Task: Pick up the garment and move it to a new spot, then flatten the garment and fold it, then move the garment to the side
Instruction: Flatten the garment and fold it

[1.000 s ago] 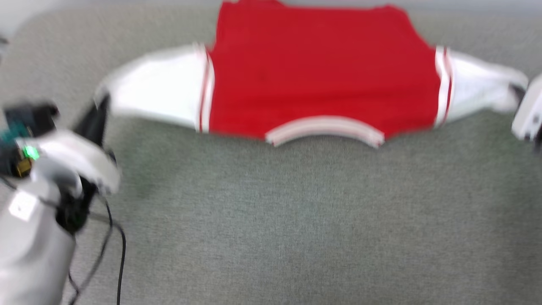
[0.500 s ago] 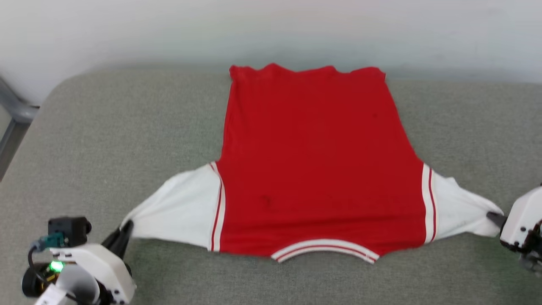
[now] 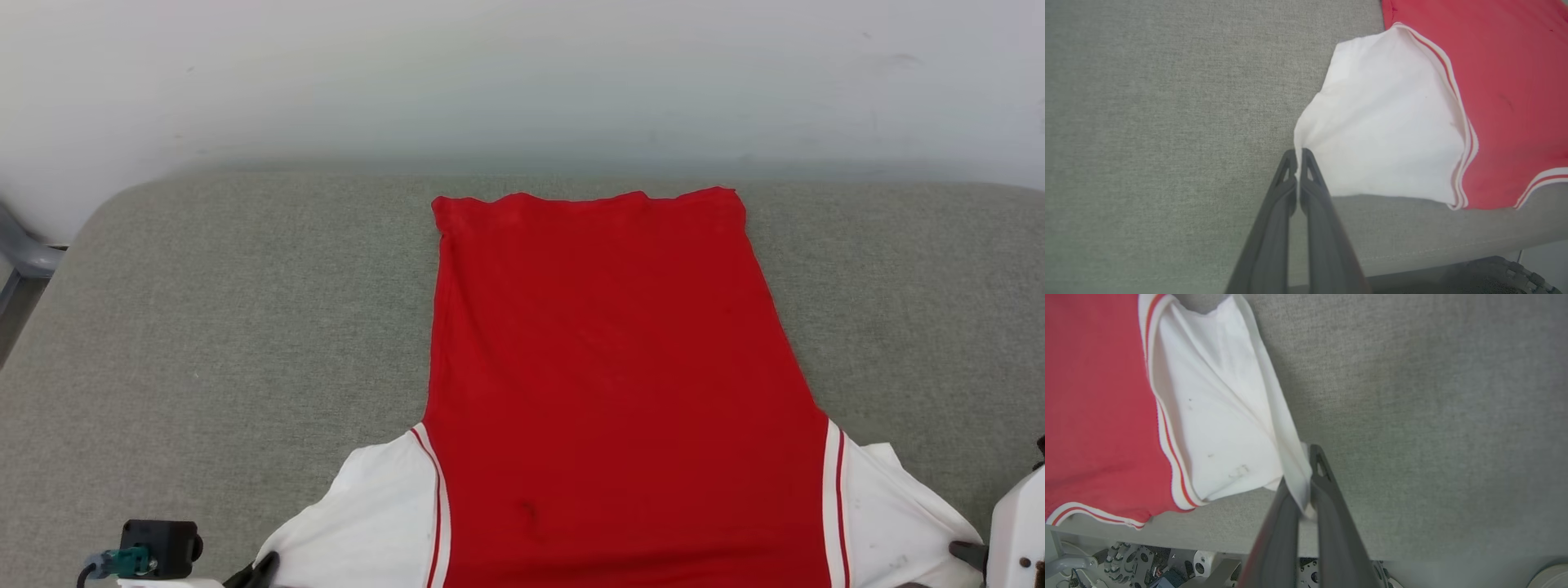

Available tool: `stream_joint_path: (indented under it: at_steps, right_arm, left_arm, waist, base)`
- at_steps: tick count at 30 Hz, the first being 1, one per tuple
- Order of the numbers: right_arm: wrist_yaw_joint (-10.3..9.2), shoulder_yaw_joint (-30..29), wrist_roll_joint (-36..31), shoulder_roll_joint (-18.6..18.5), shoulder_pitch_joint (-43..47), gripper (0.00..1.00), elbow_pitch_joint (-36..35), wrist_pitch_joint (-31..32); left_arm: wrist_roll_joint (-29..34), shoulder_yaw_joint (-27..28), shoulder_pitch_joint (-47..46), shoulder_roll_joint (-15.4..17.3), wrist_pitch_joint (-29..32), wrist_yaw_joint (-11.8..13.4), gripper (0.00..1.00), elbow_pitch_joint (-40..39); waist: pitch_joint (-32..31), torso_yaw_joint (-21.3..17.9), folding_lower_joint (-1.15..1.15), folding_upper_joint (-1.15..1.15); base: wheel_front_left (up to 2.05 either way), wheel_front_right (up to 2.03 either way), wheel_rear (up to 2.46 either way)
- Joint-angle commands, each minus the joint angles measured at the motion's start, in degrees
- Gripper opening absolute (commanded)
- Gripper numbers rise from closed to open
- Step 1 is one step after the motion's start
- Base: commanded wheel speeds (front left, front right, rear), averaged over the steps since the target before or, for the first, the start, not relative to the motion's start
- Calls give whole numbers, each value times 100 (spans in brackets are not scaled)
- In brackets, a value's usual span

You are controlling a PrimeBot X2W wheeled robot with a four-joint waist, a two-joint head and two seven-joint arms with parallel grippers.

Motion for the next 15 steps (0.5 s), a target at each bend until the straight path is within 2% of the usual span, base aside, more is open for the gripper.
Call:
stream_joint_path:
  at_steps: [1,3,5,6,7,8,15]
  right_arm:
    - [-10,-37,-21,-66,88,0,-88,43]
    - [-10,-81,-18,-9,240,0,-263,168]
    - [-10,-132,9,18,326,0,-433,252]
    - [-10,-150,5,33,334,3,-511,272]
    - [-9,-161,-12,36,322,89,-596,254]
    - [-9,-182,-29,46,307,100,-667,253]
    - [-8,-125,-76,-84,-94,100,-1391,448]
  left_arm:
    - [-5,30,22,38,13,51,0,-75]
    - [74,-9,97,74,70,145,0,-278]
    - [19,-78,110,-32,151,201,0,-563]
    - [-12,-112,103,-74,203,217,0,-703]
    - [-4,-140,89,-63,262,234,0,-840]
    - [19,-169,74,-57,314,273,0,-962]
    - [224,-300,-126,72,617,428,0,-1731]
  waist:
    - [9,2,1,0]
    - [29,4,1,0]
    - [74,19,1,0]
    - [92,33,1,0]
    - [110,49,1,0]
    - [134,66,1,0]
    - [495,273,1,0]
  base:
    - [0,0,0]
    - [0,0,0]
    - [0,0,0]
    - [0,0,0]
    - [0,0,0]
    - [0,0,0]
    - [0,0,0]
